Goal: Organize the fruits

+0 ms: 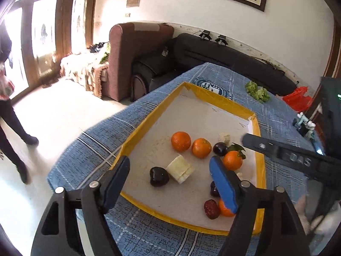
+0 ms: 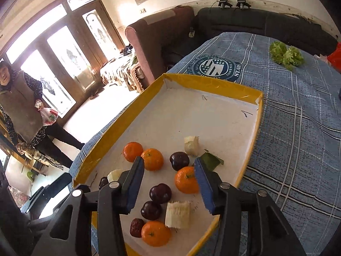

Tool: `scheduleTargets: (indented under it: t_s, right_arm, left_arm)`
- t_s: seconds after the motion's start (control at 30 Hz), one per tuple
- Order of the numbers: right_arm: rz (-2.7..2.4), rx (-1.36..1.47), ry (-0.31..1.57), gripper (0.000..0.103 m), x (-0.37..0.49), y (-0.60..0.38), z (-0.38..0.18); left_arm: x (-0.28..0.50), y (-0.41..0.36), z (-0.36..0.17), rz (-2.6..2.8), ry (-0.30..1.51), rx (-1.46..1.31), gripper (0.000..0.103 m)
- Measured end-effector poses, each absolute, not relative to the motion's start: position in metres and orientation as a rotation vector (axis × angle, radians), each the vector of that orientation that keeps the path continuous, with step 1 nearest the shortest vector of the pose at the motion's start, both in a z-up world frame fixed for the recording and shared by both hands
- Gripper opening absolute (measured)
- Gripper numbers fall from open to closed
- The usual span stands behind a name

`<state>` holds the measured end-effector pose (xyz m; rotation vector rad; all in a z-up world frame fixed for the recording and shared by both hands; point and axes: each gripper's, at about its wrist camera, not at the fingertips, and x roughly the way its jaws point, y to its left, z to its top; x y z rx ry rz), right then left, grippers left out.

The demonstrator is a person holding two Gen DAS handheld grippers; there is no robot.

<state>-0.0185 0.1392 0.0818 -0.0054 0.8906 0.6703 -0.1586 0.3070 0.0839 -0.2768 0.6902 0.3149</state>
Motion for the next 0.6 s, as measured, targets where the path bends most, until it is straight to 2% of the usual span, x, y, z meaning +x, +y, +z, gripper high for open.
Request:
scheduleTargets:
  t_s: [0.17, 0.6]
  right_arm:
    - [0.573, 0.005, 0.822, 0.062, -0.048, 0.097, 0.087]
    - [0.443, 0.037, 0.779, 0.066, -0.097, 0.033, 0.077]
  left_arm:
    - [-0.163, 0.286, 0.097, 0.355, 0.658, -0.205, 0.087]
    - [-0.167, 0.213, 0.105, 0.307, 0.658, -0.073, 0.088]
